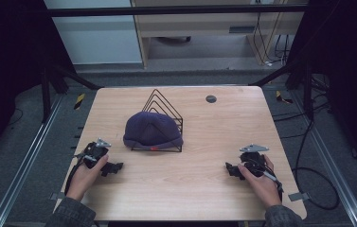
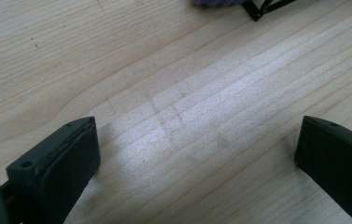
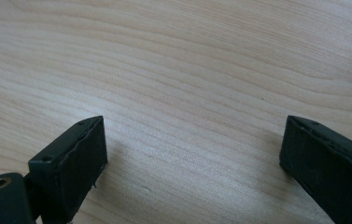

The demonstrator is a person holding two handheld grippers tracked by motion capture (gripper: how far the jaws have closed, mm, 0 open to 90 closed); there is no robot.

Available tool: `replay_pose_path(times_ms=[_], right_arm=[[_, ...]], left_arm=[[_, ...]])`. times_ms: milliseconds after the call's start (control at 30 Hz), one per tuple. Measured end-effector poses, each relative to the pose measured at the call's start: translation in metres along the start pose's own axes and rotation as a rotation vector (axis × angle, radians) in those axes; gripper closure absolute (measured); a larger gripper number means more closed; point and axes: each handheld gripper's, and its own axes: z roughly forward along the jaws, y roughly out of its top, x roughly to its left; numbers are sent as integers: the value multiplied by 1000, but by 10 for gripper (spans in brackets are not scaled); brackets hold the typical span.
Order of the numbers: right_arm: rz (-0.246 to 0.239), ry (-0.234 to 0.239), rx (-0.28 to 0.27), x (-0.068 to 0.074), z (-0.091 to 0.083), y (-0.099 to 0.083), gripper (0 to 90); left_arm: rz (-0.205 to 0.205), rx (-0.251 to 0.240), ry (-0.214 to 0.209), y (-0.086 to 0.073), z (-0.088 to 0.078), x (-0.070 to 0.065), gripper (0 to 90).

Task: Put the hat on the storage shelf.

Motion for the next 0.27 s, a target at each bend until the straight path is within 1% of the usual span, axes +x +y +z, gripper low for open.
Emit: replay_pose_path(times_ms=[33,67,100,133,167,267], right_arm=[[-15,-10,-1,2,0,-1,67],[-13,-13,-9,2,1,-2,63],[-6,-13,-33,3,1,-5,60],[-6,-13,-33,3,1,-5,60],[-6,-13,-50,3,1,-6,60],[-5,-12,-52,3,1,-7,59]], left_arm=[[0,0,0,0,0,0,0],[0,-1,1,0,0,0,0],[0,-1,1,0,0,0,0],[0,-1,1,0,0,0,0],[0,-1,1,0,0,-1,0],[-1,-3,-1,0,0,-1,0]])
